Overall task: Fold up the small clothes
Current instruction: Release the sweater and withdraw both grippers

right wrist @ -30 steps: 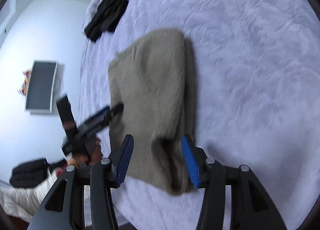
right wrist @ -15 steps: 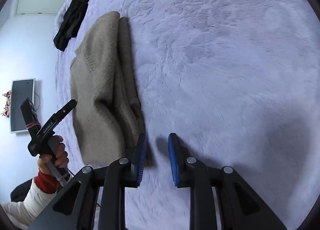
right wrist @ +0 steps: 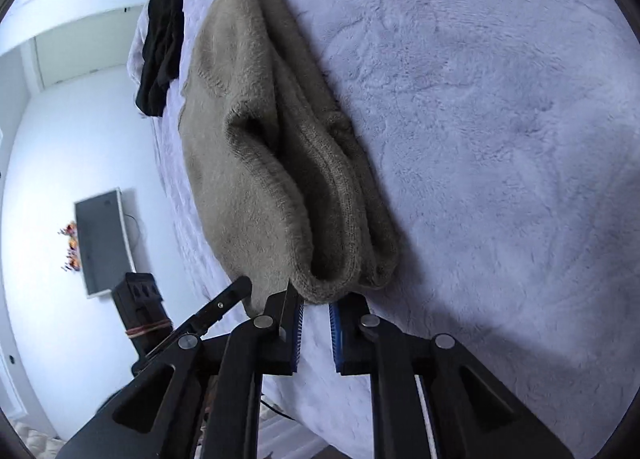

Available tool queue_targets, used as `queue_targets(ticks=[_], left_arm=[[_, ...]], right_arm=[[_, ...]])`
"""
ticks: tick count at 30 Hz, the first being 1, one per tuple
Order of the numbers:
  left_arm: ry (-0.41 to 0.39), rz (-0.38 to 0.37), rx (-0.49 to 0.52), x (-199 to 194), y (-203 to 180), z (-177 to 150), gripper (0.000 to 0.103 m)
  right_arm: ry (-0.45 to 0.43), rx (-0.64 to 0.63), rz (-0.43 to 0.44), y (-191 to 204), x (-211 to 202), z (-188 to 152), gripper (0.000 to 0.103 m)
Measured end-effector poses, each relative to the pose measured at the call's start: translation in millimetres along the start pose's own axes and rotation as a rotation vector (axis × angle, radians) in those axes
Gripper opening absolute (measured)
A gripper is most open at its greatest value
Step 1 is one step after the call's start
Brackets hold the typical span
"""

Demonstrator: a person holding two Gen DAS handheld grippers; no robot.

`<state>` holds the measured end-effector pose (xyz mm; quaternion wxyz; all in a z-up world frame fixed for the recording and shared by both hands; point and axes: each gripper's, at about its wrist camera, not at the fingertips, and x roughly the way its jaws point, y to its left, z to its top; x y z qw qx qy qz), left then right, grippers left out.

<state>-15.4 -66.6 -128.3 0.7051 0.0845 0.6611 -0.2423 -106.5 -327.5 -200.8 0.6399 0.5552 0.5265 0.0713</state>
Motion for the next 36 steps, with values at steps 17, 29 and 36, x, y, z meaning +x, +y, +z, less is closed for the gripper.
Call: queue_targets(ticks=[17,29,36], left_arm=[[0.017,0.032,-0.083,-7,10,-11,0.081],[-0.020,0.112,-0.076,-24,0,-4,0.103],[-0.010,0.133,-0.083,-19,-1,4,0.103]], right_arm=[[0.052,-0.059,-0.137,10,8,-13,0.018],[0.031,-0.188,-0.192,50,-5,6,0.053],[0.048,-0.218,-0.213,49,-5,0,0.070]])
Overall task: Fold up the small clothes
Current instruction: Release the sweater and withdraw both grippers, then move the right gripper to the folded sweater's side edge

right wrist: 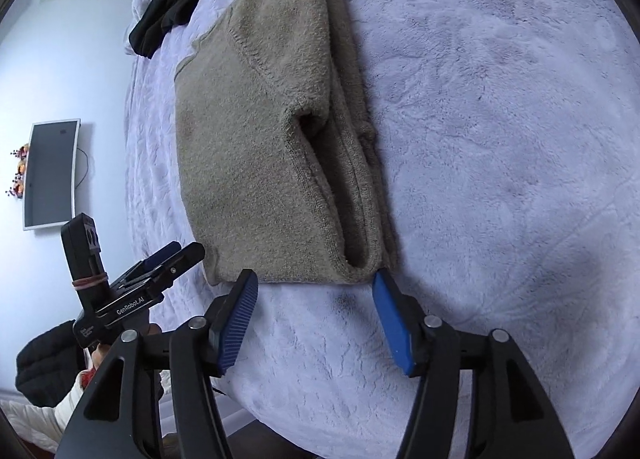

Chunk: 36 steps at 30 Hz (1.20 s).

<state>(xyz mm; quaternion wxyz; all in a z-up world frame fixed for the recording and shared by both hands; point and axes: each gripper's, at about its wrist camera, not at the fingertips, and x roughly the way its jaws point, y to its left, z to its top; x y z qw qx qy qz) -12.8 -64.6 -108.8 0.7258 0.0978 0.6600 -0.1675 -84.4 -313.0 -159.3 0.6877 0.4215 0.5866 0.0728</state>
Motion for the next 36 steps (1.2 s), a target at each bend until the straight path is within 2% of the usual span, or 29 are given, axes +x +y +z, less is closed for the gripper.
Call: queue_targets(ticks=[2,6,12,16,27,32,36], left_arm=[[0.012,-0.004,-0.012,4,-2,3,0.103],[0.026,0.038,-0.026,11,1,5,0.103],[0.047,0.024,-0.021,24,-3,5,0.103],[0.058,-0.005,-0.023,27,-3,6,0.103],[-0.017,-0.112,-0.109,12,15,27,0.103],[-0.022,-0.175,-0.131,17,7,40,0.103],[-0.017,-0.178,-0.122,23,-8,50,0.103]], right_arm=[[-0.005,0.000,-0.006,1,0,1,0.075],[-0.009,-0.010,-0.022,0,-3,4,0.075],[-0.028,-0.025,-0.035,1,-10,11,0.075],[-0.042,-0.039,-0.047,4,-15,18,0.075],[-0.091,-0.075,-0.063,9,-25,64,0.075],[-0.082,-0.095,-0.066,10,-20,86,0.075],[-0.070,-0.095,-0.060,6,-13,101,0.075]])
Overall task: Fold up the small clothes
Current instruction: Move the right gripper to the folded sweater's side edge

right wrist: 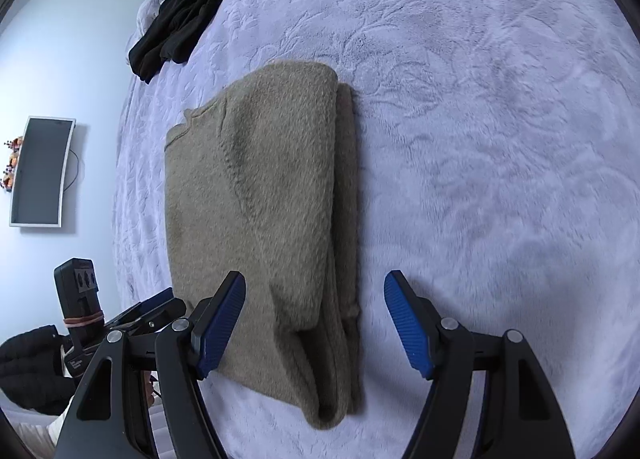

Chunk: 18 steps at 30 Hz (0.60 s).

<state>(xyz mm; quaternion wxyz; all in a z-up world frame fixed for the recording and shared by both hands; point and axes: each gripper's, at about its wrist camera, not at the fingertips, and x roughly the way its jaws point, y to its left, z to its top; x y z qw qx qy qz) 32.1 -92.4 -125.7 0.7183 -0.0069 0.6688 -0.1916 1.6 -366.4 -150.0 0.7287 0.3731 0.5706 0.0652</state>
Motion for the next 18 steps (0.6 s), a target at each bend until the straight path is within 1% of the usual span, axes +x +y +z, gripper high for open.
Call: queue_targets(ticks=[4,8,10,14,18], left_arm=[[0.006,-0.009,0.020,9,-9,6,0.103],[0.010,-0.036,0.034,16,-13,9,0.103],[0.008,-0.050,0.041,17,-13,10,0.103],[0.008,-0.061,0.060,21,-16,13,0.103],[0.004,-0.082,0.075,25,-21,18,0.103]], right_arm=[[0.009,-0.002,0.015,-7,8,13,0.075],[0.012,0.007,0.081,-14,18,30,0.075],[0.033,0.014,0.118,-18,26,38,0.075],[0.064,0.004,0.146,-21,38,49,0.075],[0.077,-0.015,0.180,-18,40,57,0.076]])
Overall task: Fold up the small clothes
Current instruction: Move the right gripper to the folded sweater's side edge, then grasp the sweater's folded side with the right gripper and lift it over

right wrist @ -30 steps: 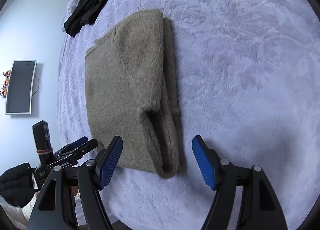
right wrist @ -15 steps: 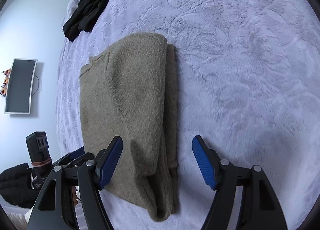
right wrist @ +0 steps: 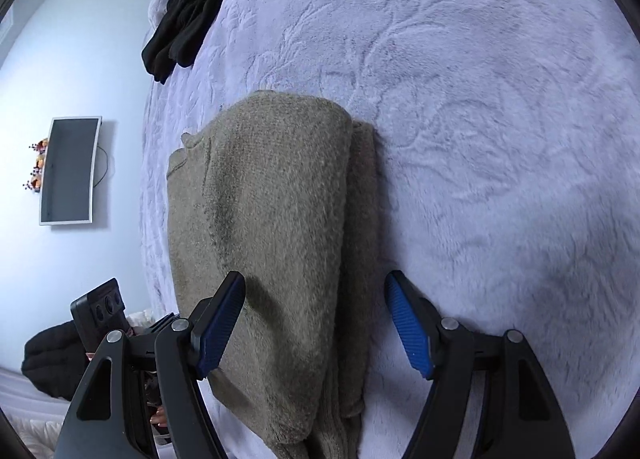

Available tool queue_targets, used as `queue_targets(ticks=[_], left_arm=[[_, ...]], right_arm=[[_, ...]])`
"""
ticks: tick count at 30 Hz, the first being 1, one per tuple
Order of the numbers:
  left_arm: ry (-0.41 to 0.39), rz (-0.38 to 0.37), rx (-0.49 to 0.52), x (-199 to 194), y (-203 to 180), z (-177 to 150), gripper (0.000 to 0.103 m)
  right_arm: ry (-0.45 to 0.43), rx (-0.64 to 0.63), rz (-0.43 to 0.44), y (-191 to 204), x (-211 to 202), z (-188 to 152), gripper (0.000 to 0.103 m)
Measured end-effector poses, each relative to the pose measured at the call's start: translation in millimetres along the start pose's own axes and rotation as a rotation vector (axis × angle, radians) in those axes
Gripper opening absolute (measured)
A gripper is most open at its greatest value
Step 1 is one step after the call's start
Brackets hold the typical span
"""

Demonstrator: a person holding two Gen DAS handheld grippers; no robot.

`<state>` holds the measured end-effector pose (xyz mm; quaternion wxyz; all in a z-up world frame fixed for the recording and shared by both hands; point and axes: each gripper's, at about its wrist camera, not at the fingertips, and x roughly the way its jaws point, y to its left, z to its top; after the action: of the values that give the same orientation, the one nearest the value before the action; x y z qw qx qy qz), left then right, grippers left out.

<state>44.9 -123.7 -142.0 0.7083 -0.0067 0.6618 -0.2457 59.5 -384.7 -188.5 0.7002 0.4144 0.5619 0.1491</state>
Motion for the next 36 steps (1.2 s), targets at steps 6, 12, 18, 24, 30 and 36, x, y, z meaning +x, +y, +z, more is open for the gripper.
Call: queue_targets(ticks=[6,12,18,24,30,36], left_arm=[[0.004,-0.031,0.037,16,-10,7,0.103],[0.010,-0.050,0.010,26,-10,11,0.103],[-0.039,-0.031,0.030,7,-12,5,0.069],[-0.067,-0.088,0.036,-16,-5,2,0.051],[-0.122,-0.137,0.037,-46,-3,-7,0.051],[-0.185,-0.232,0.037,-86,4,-14,0.051]], right_arm=[[0.026,-0.022,0.058,2,14,12,0.076],[0.012,0.028,0.119,-11,19,13,0.077],[-0.007,0.072,0.133,-13,9,8,0.035],[-0.045,0.071,0.191,5,-7,-2,0.033],[-0.072,0.067,0.221,36,-15,-16,0.033],[-0.093,0.058,0.237,70,-25,-37,0.033]])
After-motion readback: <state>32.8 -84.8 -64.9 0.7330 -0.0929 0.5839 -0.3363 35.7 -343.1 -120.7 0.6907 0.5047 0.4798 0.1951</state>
